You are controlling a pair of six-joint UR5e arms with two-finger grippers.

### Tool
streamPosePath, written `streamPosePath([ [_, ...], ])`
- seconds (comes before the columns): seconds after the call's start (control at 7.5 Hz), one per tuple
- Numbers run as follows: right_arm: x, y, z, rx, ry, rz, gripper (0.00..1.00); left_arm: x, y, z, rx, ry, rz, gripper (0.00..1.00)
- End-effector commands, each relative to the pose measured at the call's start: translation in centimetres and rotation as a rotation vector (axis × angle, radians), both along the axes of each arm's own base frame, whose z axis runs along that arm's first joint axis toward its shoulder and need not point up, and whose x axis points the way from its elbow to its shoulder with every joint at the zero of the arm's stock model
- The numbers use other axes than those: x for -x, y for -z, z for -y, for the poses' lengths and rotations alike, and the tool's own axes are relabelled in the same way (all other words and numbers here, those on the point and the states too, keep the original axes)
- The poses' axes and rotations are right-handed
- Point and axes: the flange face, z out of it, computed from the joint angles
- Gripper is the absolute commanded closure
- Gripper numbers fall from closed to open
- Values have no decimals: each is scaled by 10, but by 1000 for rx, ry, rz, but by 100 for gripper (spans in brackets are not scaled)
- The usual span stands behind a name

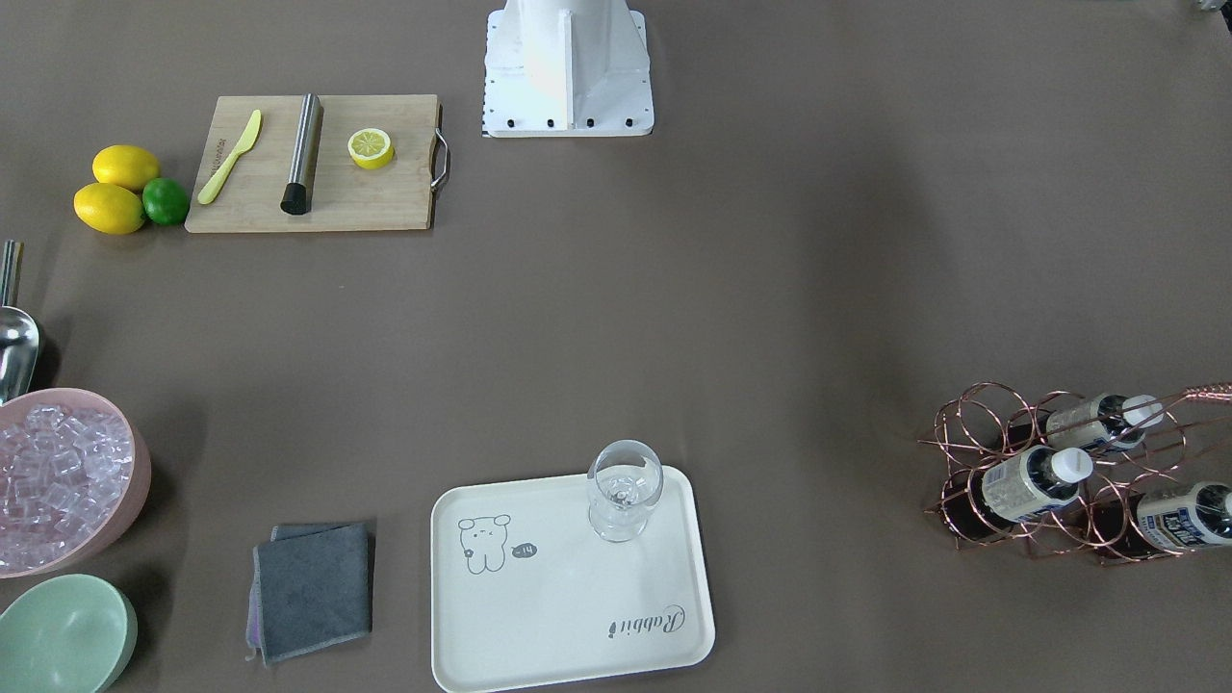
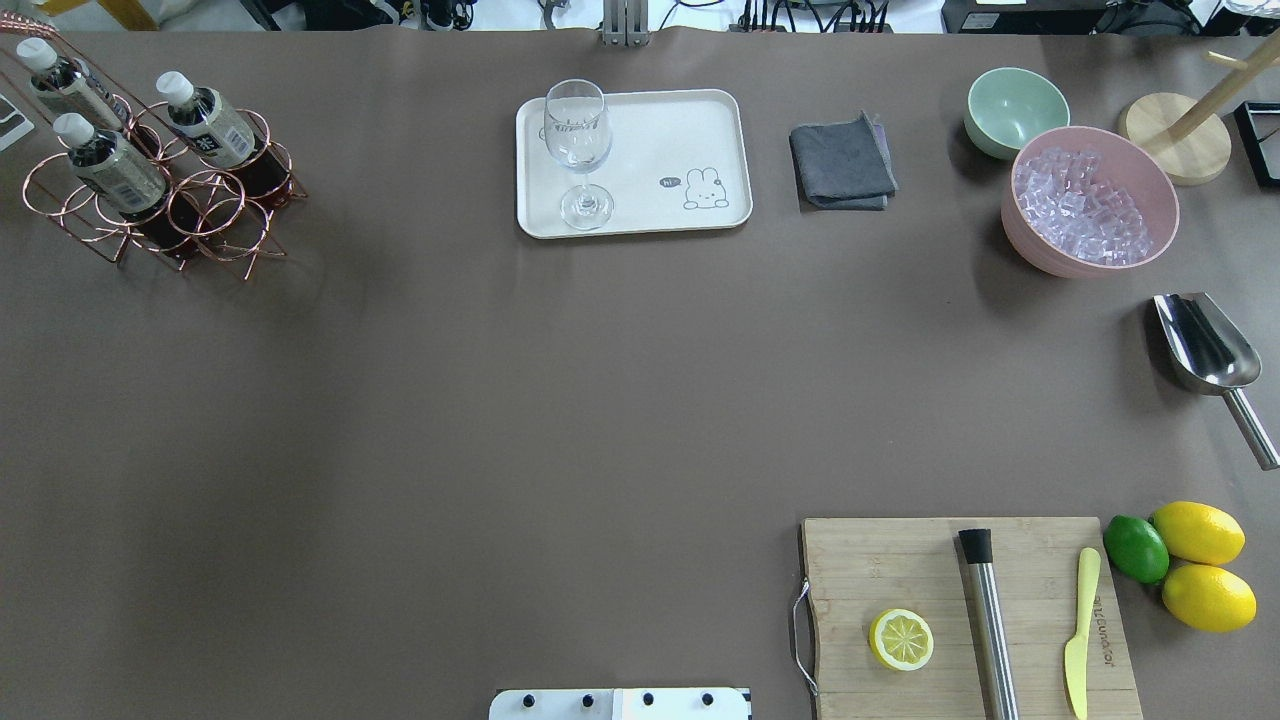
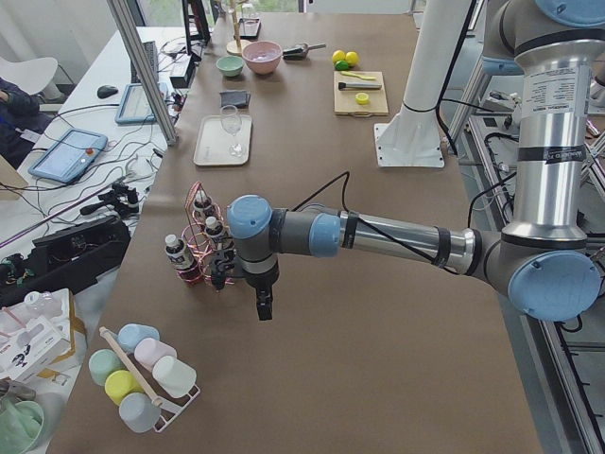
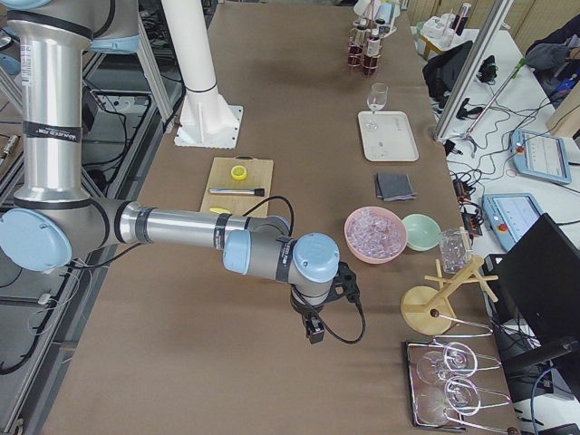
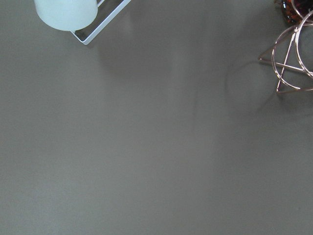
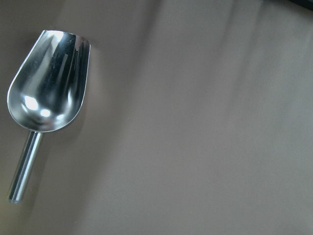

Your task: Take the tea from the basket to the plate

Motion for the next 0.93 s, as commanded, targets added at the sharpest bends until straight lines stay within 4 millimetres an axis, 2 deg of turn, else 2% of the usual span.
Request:
streamPosePath([
  [0.0,-2,-7,-2,13,4,-29,0,33,50,33,70,75,-17,2],
  [0.13,-3,-4,0,4,5,-37,0,37,80,49,70,81,-15,2],
  [0.27,-5,0,3,-4,11,-76,0,37,94,55,48,85,-22,2],
  [0.4,-6,-2,3,-1,11,-79,0,40,114,58,69,152,-51,2],
  [0.53,-6,0,4,-5,11,-78,0,40,137,72,142,272,-73,2],
  [0.67,-6,-3,2,1,12,-79,0,40,162,92,187,357,-84,2],
  [0.8,-6,-2,1,-2,12,-79,0,38,176,116,224,401,-92,3],
])
